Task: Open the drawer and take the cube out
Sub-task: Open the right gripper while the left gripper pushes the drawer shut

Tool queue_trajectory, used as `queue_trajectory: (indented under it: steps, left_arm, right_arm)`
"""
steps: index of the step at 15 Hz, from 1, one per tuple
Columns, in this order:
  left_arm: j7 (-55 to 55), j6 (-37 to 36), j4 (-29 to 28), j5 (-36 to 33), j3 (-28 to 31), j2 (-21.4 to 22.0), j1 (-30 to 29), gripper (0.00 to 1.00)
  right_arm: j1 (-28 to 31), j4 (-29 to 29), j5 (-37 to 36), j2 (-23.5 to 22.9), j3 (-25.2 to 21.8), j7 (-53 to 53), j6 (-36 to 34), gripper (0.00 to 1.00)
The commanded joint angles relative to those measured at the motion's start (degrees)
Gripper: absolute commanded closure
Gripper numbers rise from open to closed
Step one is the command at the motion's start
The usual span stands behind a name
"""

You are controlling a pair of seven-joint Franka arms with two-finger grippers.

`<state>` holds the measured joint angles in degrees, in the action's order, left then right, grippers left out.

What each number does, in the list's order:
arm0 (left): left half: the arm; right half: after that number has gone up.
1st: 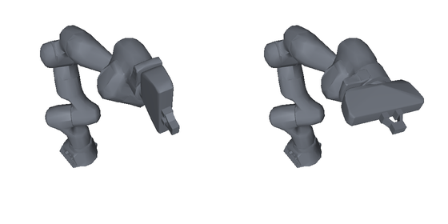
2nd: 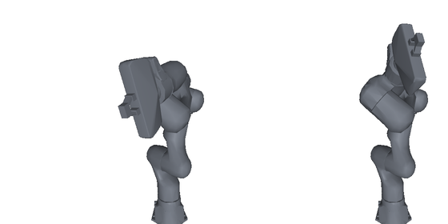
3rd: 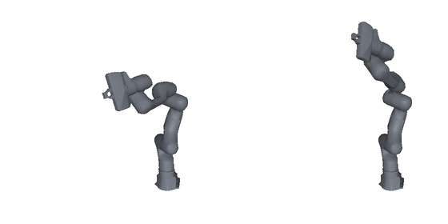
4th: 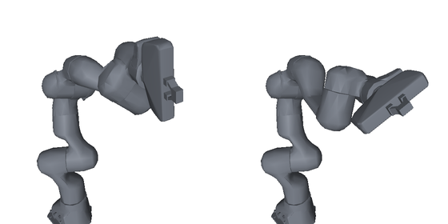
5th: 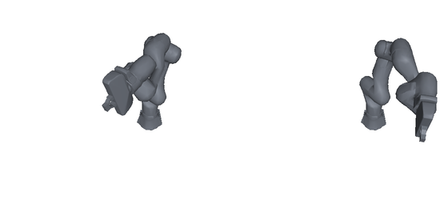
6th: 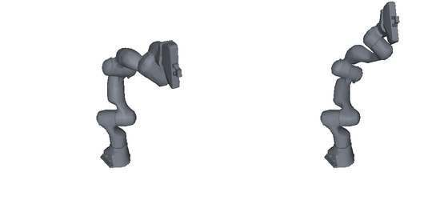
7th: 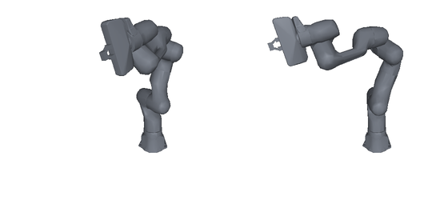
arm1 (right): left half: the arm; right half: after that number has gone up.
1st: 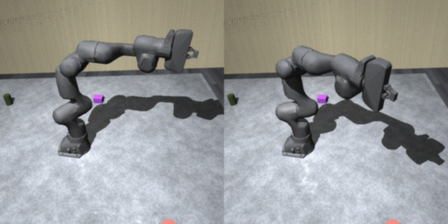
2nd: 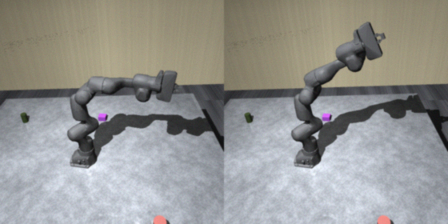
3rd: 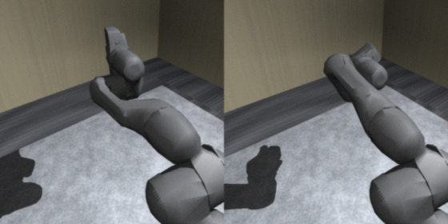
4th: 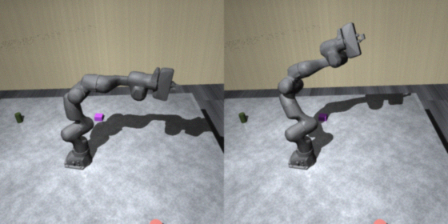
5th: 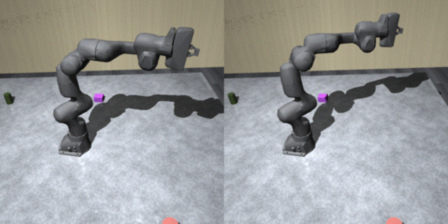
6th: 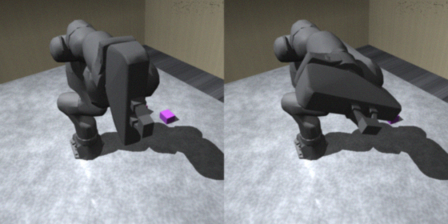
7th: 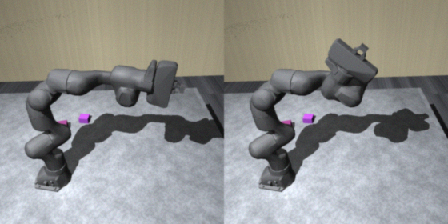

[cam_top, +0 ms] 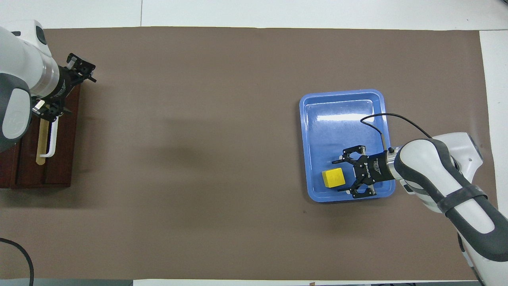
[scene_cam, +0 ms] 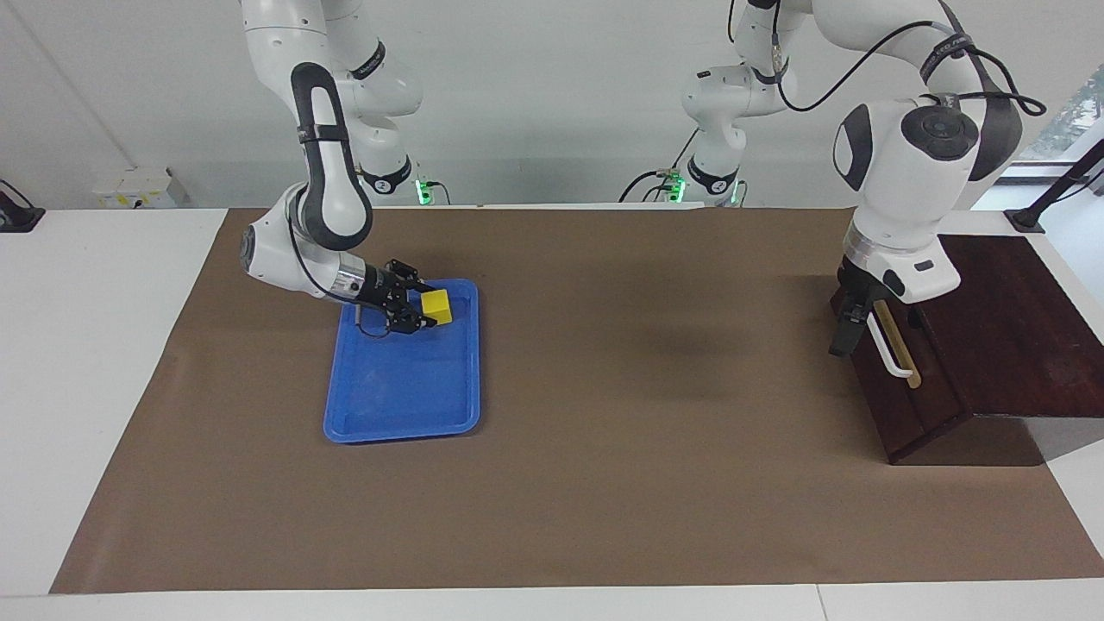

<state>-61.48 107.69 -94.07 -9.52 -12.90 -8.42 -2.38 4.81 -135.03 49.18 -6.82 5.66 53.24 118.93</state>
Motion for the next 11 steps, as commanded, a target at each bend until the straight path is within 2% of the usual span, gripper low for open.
queue_trajectory:
  steps: [1,3,5,9,11]
  left_arm:
    - [8.9,-3.3,-0.1,1.7,-1.7,3.4,0.8,0.00]
    - [18.6,-6.4,-0.1,2.7,-3.2,5.1,0.7,0.00]
    - [30.7,-8.5,-0.1,7.5,-2.7,8.0,0.4,0.00]
    - [50.0,-13.8,-0.7,8.3,-2.4,10.3,-2.1,0.00]
    - [55.1,-14.4,-3.4,8.3,-2.0,12.0,-4.0,0.00]
  right_arm:
    - [0.2,1.8,-0.1,0.9,0.1,0.6,-0.3,0.00]
    - [0.1,4.8,-1.0,1.1,0.0,1.9,-2.6,0.00]
    - [0.1,7.4,-4.3,2.6,0.1,2.0,-3.0,0.00]
    - [-0.1,15.5,-16.8,3.0,0.2,-0.6,-7.9,0.00]
    - [0.0,19.3,-22.9,3.1,0.1,-7.5,-11.2,0.00]
